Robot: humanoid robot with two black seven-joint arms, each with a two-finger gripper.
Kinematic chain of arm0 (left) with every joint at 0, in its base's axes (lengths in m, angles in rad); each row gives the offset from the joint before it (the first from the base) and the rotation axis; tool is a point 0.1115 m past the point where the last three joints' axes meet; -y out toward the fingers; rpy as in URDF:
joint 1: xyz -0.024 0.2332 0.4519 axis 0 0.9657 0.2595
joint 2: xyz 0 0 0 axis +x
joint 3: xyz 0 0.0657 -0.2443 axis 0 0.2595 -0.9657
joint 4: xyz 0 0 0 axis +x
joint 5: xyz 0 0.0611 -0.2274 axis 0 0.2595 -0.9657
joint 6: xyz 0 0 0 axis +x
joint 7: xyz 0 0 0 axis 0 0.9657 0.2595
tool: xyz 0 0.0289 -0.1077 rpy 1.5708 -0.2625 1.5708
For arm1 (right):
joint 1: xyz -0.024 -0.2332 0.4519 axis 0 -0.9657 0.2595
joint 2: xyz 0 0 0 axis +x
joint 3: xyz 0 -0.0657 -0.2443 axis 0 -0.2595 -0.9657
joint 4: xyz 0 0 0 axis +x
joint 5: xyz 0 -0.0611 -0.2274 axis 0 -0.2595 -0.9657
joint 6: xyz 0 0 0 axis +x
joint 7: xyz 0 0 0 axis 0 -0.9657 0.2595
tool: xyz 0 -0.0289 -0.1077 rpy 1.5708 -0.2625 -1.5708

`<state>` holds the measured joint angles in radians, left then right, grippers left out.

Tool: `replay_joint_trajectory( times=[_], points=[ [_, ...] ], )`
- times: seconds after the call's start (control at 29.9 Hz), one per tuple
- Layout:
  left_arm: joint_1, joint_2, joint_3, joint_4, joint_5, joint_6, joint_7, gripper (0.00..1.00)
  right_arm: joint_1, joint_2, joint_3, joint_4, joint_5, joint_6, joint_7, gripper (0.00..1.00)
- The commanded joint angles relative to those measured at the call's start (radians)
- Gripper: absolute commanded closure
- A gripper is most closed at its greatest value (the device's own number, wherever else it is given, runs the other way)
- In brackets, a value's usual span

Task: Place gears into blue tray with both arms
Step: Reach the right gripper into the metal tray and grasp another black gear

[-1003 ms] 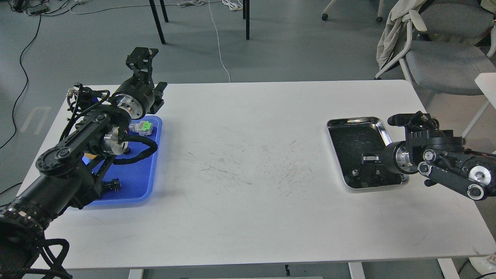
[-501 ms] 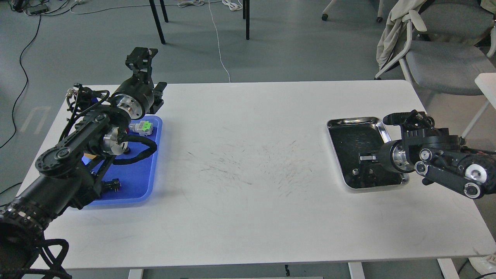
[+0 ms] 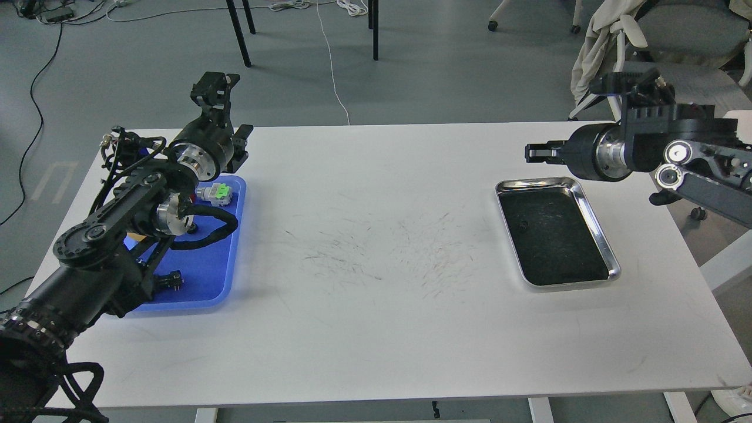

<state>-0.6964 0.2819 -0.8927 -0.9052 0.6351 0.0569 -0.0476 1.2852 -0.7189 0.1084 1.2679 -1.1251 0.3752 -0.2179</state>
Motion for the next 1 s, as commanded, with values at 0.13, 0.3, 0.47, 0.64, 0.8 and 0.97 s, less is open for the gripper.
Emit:
replay_joint_trajectory(
  times=[0.13, 0.3, 0.47, 0.64, 0.8, 0.97],
  points=[
    [0.0, 0.003, 0.0, 0.0, 0.0, 0.001, 0.0, 0.01, 0.0, 0.012, -0.012, -0.015, 0.022, -0.001, -0.001, 0.04],
    [0.0, 0.0, 0.0, 0.0, 0.0, 0.001, 0.0, 0.01, -0.082, 0.044, -0.015, -0.076, 0.011, -0.001, -0.001, 0.03],
    [0.0, -0.001, 0.0, 0.0, 0.0, 0.001, 0.0, 0.01, -0.144, 0.096, -0.018, -0.179, 0.001, -0.002, -0.001, 0.03],
    [0.0, -0.004, 0.003, 0.0, 0.0, 0.001, 0.0, 0.01, -0.21, 0.168, -0.019, -0.249, -0.116, -0.007, -0.001, 0.03],
    [0.0, -0.006, 0.009, 0.0, 0.0, 0.001, 0.0, 0.01, -0.251, 0.222, -0.019, -0.3, -0.16, -0.007, -0.001, 0.03],
    [0.0, -0.009, 0.023, 0.0, 0.0, 0.001, 0.0, 0.01, -0.271, 0.265, -0.019, -0.358, -0.192, -0.01, -0.001, 0.04]
  ],
)
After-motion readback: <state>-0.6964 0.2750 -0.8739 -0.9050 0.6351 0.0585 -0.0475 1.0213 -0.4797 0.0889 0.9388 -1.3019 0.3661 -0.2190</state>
